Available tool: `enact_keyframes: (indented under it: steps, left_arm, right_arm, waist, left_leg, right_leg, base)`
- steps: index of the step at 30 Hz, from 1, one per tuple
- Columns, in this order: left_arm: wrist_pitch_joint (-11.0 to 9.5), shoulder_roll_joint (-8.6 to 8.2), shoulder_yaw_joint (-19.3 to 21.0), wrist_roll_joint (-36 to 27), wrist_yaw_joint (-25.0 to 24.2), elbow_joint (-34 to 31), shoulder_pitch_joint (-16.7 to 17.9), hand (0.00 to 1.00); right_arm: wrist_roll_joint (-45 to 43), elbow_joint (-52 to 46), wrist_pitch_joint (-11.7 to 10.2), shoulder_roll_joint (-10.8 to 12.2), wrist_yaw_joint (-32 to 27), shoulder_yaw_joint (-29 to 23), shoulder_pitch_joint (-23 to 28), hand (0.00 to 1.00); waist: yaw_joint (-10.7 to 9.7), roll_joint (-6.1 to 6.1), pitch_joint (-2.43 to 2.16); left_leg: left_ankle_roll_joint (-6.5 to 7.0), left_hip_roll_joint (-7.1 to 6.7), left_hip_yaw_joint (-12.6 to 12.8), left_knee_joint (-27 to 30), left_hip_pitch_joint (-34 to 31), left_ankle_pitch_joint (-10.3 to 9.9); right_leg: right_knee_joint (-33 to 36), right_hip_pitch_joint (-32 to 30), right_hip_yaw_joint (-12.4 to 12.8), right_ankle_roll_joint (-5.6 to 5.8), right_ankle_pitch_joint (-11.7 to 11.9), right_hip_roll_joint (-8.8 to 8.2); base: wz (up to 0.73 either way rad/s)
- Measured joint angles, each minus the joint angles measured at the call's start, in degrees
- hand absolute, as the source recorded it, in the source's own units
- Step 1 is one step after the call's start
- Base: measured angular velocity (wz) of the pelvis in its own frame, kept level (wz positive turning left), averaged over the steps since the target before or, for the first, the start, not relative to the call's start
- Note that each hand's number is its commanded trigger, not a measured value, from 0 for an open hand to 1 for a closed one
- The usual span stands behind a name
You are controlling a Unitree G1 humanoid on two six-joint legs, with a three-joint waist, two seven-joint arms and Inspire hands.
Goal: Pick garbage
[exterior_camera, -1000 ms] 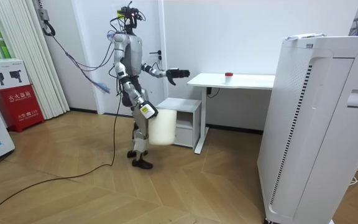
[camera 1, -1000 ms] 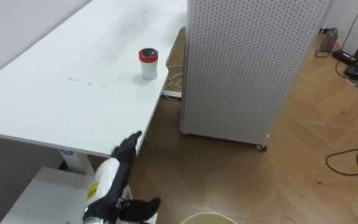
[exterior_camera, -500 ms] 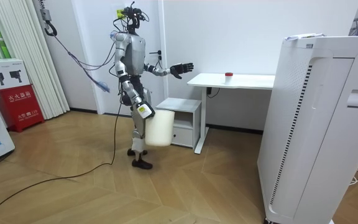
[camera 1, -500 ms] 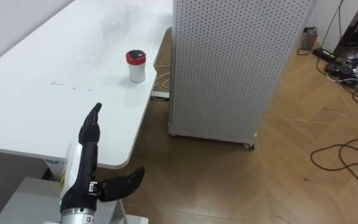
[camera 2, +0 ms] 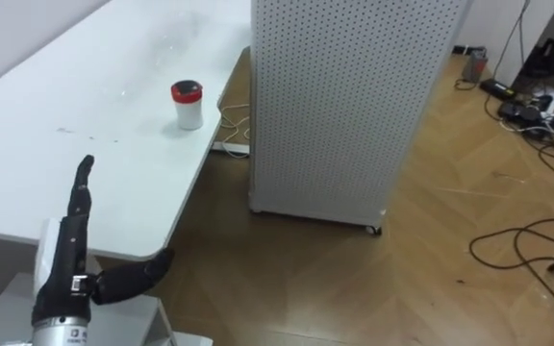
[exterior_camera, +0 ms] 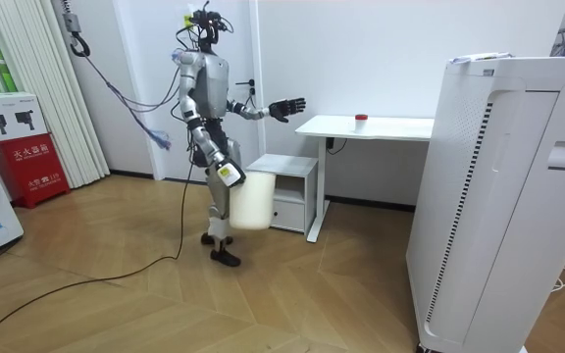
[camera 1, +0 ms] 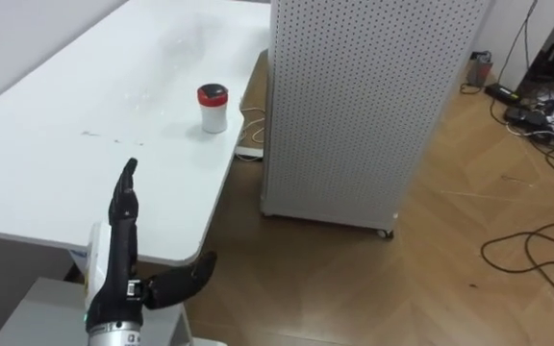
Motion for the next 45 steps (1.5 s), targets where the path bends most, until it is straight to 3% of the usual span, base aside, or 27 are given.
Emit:
enact_keyframes:
  steps: [2,3,4,5,6,8,9,11,12,13,15,17,18,20,22,23,24,25,27,29,32,33,34,35,36,45]
  left_arm:
    - [-0.01,-0.19,0.47,-1.31,-0.18,0.49,0.24,0.0]
    - [0.04,-0.07,0.6,-2.16,-0.38,1.01,0.33,0.0]
    - [0.03,-0.1,0.71,-2.47,-0.39,1.07,1.05,0.0]
    - [0.03,-0.14,0.64,-2.84,-0.39,1.07,1.14,0.0]
    - [0.0,-0.14,0.18,-3.73,-0.39,1.07,1.12,0.0]
    - [0.0,-0.23,-0.02,-4.77,-0.33,1.58,1.43,0.0]
    - [0.0,-0.25,0.14,-4.82,-0.27,1.88,1.72,0.0]
    - [-0.04,-0.43,0.1,-4.83,-0.28,1.99,1.94,0.0]
    - [-0.1,-0.66,0.25,-4.81,-0.28,2.19,1.96,0.0]
    - [-0.1,-0.85,0.4,-4.61,-0.29,2.32,2.35,0.0]
    - [-0.11,-1.1,0.64,-4.14,-0.28,2.28,2.46,0.0]
    - [-0.19,-1.12,0.7,-4.17,-0.29,1.93,2.42,0.0]
    - [-0.32,-1.09,0.72,-4.34,-0.38,1.93,2.39,0.0]
    - [-0.33,-1.07,0.72,-4.29,-0.68,1.89,2.29,0.0]
    - [-0.39,-1.12,0.72,-4.14,-0.68,1.89,1.85,0.0]
    - [-0.47,-1.02,0.76,-4.15,-0.57,1.9,1.8,0.0]
    - [-0.59,-1.04,0.75,-4.17,-0.27,1.88,1.52,0.0]
    - [-0.93,-0.98,0.81,-4.19,-0.07,1.89,1.39,0.0]
    - [-0.95,-0.97,1.01,-4.19,0.13,1.79,1.34,0.0]
    - [-0.95,-0.96,1.27,-4.17,0.17,1.49,1.14,0.0]
    - [-1.1,-0.88,1.24,-4.22,0.46,1.48,0.8,0.0]
    - [-1.14,-0.75,1.31,-4.22,0.74,1.49,0.83,0.0]
    - [-1.14,-0.64,1.39,-4.16,1.12,1.47,1.15,0.0]
    - [-1.14,-0.59,1.42,-4.15,1.15,1.15,1.36,0.0]
    - [-1.14,-0.4,1.65,-4.0,1.39,-0.24,1.52,0.0]
    - [-1.1,-0.09,1.66,-1.78,1.71,-7.32,2.24,0.0]
  right_arm:
    - [-0.09,-0.09,0.01,-0.05,0.27,0.0,-0.04,1.0]
    - [-0.09,-0.29,0.11,-0.11,0.43,0.08,0.02,1.0]
    - [-0.05,-0.19,0.59,-0.07,0.31,0.1,0.08,1.0]
    - [0.08,-0.04,0.79,-0.01,0.06,0.06,0.09,1.0]
    - [0.13,0.16,1.67,0.13,-0.57,0.1,0.15,1.0]
    - [0.14,0.25,2.9,0.1,-1.43,-0.07,0.32,1.0]
    - [0.18,0.19,2.92,-0.1,-1.7,-0.19,0.5,1.0]
    - [0.64,-0.04,2.94,-0.42,-2.25,-0.04,0.98,1.0]
    - [0.65,-0.05,3.01,-0.52,-2.57,0.05,1.12,1.0]
    - [0.49,-0.08,3.01,-0.68,-2.56,0.32,1.14,1.0]
    - [0.46,-0.3,2.95,-0.89,-2.54,0.38,1.15,1.0]
    - [0.47,-0.22,2.95,-1.05,-2.41,0.39,1.2,1.0]
    - [0.59,-0.27,2.97,-1.01,-2.5,0.66,1.18,1.0]
    - [0.65,-0.28,2.95,-1.02,-2.59,1.12,1.09,1.0]
    - [0.25,-0.3,3.0,-1.2,-2.89,1.08,0.5,1.0]
    - [0.25,-0.48,3.0,-1.14,-2.92,1.08,0.51,1.0]
    - [0.23,-1.31,3.01,-1.17,-3.03,1.08,0.76,1.0]
    - [0.24,-1.91,3.02,-1.2,-3.14,1.08,0.72,1.0]
    - [-0.03,-2.78,3.01,-1.1,-2.86,0.95,0.5,1.0]
    - [0.15,-4.3,3.0,-1.45,-2.78,0.94,-0.36,1.0]
    - [-0.36,-5.25,2.88,-1.35,-2.79,1.2,-0.15,1.0]
    - [-1.62,-5.23,2.88,-1.27,-2.77,1.22,0.11,1.0]
    - [-2.66,-5.21,2.88,-1.19,-2.8,1.23,0.64,1.0]
    - [-3.05,-5.29,2.86,-1.11,-2.75,1.2,1.2,1.0]
    - [-3.91,-5.24,2.87,-1.01,-2.32,1.23,1.43,1.0]
    - [-4.46,-5.45,2.87,-1.4,-0.15,1.09,1.18,1.0]
  waist:
    - [0.55,0.03,0.07]
    - [0.57,0.27,0.24]
    - [0.57,0.27,0.23]
    - [0.37,0.34,0.2]
    - [0.48,0.1,0.41]
    - [1.91,-0.23,0.45]
    - [2.42,-0.22,0.46]
    - [2.58,0.04,0.32]
    - [3.43,-0.06,0.29]
    - [3.76,0.04,0.03]
    - [4.07,-0.27,-0.21]
    - [4.75,-0.31,-0.24]
    - [5.11,-0.48,-0.27]
    - [5.23,-1.67,-0.43]
    - [5.64,-1.98,-0.34]
    - [5.65,-2.19,-0.22]
    - [5.52,-1.98,0.03]
    - [5.54,-1.75,-0.03]
    - [5.53,-0.93,0.12]
    - [5.12,-0.17,0.52]
    - [4.62,0.47,0.62]
    - [4.51,0.15,0.52]
    - [4.19,0.44,0.24]
    - [4.05,0.47,-0.28]
    - [4.59,0.35,-0.41]
    - [5.59,-1.38,-0.5]
  left_leg:
    - [-1.39,1.11,-2.68,11.82,-4.31,0.86]
    - [-3.26,1.32,-6.24,19.83,-8.4,3.18]
    - [-3.04,0.77,-9.83,24.09,-11.63,3.33]
    - [-2.12,0.55,-10.97,24.11,-13.03,2.69]
    - [-1.15,0.22,-12.6,23.23,-16.34,1.89]
    - [-1.9,-1.06,-15.01,18.36,-20.66,2.36]
    - [-3.07,-1.83,-15.83,12.58,-22.82,3.53]
    - [-3.51,-2.61,-16.72,2.08,-24.84,6.93]
    - [-3.11,-3.31,-18.04,-3.19,-24.82,11.47]
    - [-2.81,-4.04,-18.55,-5.03,-24.08,15.03]
    - [-1.75,-5.08,-17.91,-5.12,-23.54,16.57]
    - [-0.37,-6.12,-17.59,-3.74,-23.55,17.31]
    - [1.25,-7.0,-17.27,-2.19,-23.55,16.6]
    - [2.28,-9.02,-16.03,-0.48,-22.84,14.04]
    - [3.97,-10.79,-14.55,3.58,-22.22,9.6]
    - [4.26,-11.21,-14.18,4.27,-21.63,8.82]
    - [4.92,-11.54,-13.97,5.95,-20.62,6.8]
    - [5.28,-11.36,-14.09,7.3,-19.77,4.88]
    - [5.54,-11.18,-15.08,7.43,-18.27,3.25]
    - [5.65,-11.01,-16.37,6.8,-17.52,2.78]
    - [5.6,-10.21,-17.88,4.38,-15.78,2.78]
    - [5.33,-10.29,-18.14,3.19,-14.69,2.63]
    - [4.78,-10.12,-19.74,2.67,-13.77,2.32]
    - [4.52,-9.95,-20.55,2.02,-13.43,2.25]
    - [4.02,-9.28,-21.11,0.79,-12.47,2.4]
    - [3.0,-7.62,-23.13,-4.97,-7.6,3.0]
  right_leg:
    - [0.14,1.0,-0.05,-0.81,-0.85,-0.04]
    - [0.47,1.87,1.46,-1.37,-1.46,0.4]
    - [1.5,2.07,2.42,-1.73,-2.49,0.75]
    - [2.07,2.12,2.83,-1.79,-2.88,0.95]
    - [3.16,2.12,3.98,-2.07,-3.95,1.37]
    - [4.35,2.23,5.48,-2.77,-5.0,1.44]
    - [5.14,2.26,6.51,-2.69,-5.8,1.41]
    - [6.85,1.81,7.36,-2.2,-7.63,1.36]
    - [8.78,1.43,8.92,-1.71,-9.26,1.04]
    - [9.53,1.5,9.74,-0.52,-10.74,0.79]
    - [10.01,1.54,10.54,0.85,-11.88,-0.25]
    - [10.19,2.03,10.67,1.37,-12.91,-1.56]
    - [10.24,2.78,11.18,1.93,-14.01,-2.36]
    - [12.06,3.45,11.25,2.98,-16.2,-4.89]
    - [21.82,2.11,9.0,5.18,-18.05,-8.34]
    - [25.42,1.34,8.31,5.76,-17.69,-9.47]
    - [31.71,-0.36,7.57,7.02,-15.74,-10.73]
    - [36.52,-1.91,7.61,8.04,-12.77,-11.13]
    - [39.62,-3.33,7.01,8.34,-10.22,-11.29]
    - [38.42,-6.24,5.66,8.04,-13.25,-11.79]
    - [24.35,-9.53,5.22,7.89,-13.63,-11.31]
    - [16.86,-9.31,5.69,7.83,-10.55,-11.05]
    - [14.16,-8.4,5.55,7.67,-5.29,-10.26]
    - [12.71,-7.49,5.39,7.6,-5.15,-9.76]
    - [10.76,-6.06,4.69,7.16,-4.66,-8.82]
    - [1.95,0.84,2.42,6.51,-3.93,-6.6]
  base:
    - [-0.64]
    - [-0.53]
    - [-0.41]
    - [-0.28]
    - [-0.35]
    - [-0.63]
    - [-0.47]
    - [-0.35]
    - [-0.47]
    - [-0.43]
    - [-0.26]
    - [-0.22]
    - [-0.09]
    - [-0.05]
    - [-0.1]
    - [0.04]
    - [0.05]
    - [0.05]
    - [-0.02]
    - [0.12]
    - [0.25]
    - [0.36]
    - [0.39]
    - [0.34]
    - [0.17]
    - [0.08]
